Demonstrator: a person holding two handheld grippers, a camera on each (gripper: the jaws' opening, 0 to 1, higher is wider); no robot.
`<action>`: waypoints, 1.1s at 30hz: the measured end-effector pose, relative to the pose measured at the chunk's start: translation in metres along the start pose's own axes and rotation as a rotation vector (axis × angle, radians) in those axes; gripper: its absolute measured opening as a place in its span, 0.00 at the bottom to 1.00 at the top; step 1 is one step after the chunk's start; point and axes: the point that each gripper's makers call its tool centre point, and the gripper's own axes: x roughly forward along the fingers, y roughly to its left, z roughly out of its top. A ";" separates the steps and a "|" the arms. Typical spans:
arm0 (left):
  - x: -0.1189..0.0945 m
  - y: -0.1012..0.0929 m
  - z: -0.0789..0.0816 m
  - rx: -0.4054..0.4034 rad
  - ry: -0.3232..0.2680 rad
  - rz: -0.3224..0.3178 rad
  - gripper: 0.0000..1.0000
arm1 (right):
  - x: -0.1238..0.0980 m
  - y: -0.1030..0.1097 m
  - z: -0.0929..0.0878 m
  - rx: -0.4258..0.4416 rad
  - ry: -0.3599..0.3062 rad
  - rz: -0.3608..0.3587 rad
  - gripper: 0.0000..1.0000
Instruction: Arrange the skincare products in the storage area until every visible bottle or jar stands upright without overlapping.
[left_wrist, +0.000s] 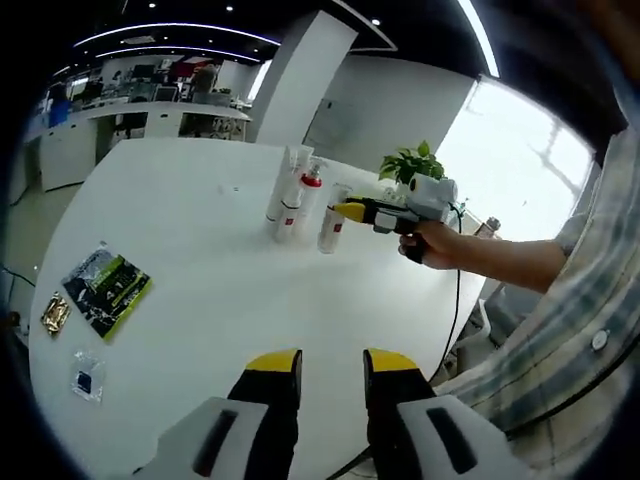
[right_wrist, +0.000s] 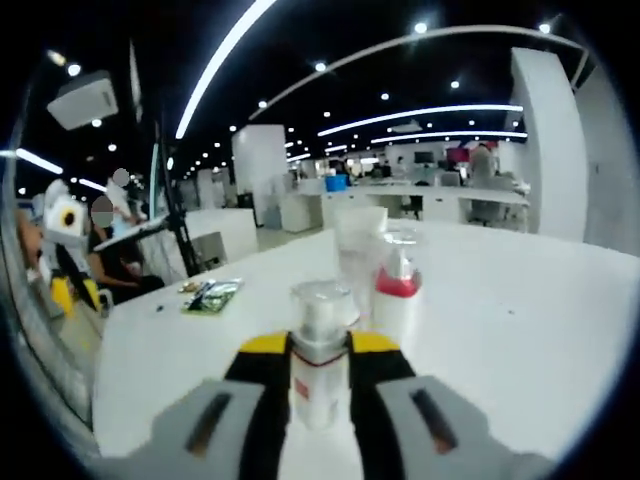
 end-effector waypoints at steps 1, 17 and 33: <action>-0.001 0.001 -0.001 -0.001 0.000 0.004 0.25 | 0.002 -0.001 -0.002 -0.024 -0.005 -0.008 0.19; -0.015 0.009 -0.011 -0.026 -0.002 0.038 0.25 | 0.015 0.003 -0.015 -0.096 -0.032 -0.022 0.19; -0.017 0.011 -0.012 -0.022 -0.002 0.035 0.24 | 0.004 0.000 -0.030 -0.059 -0.082 -0.059 0.19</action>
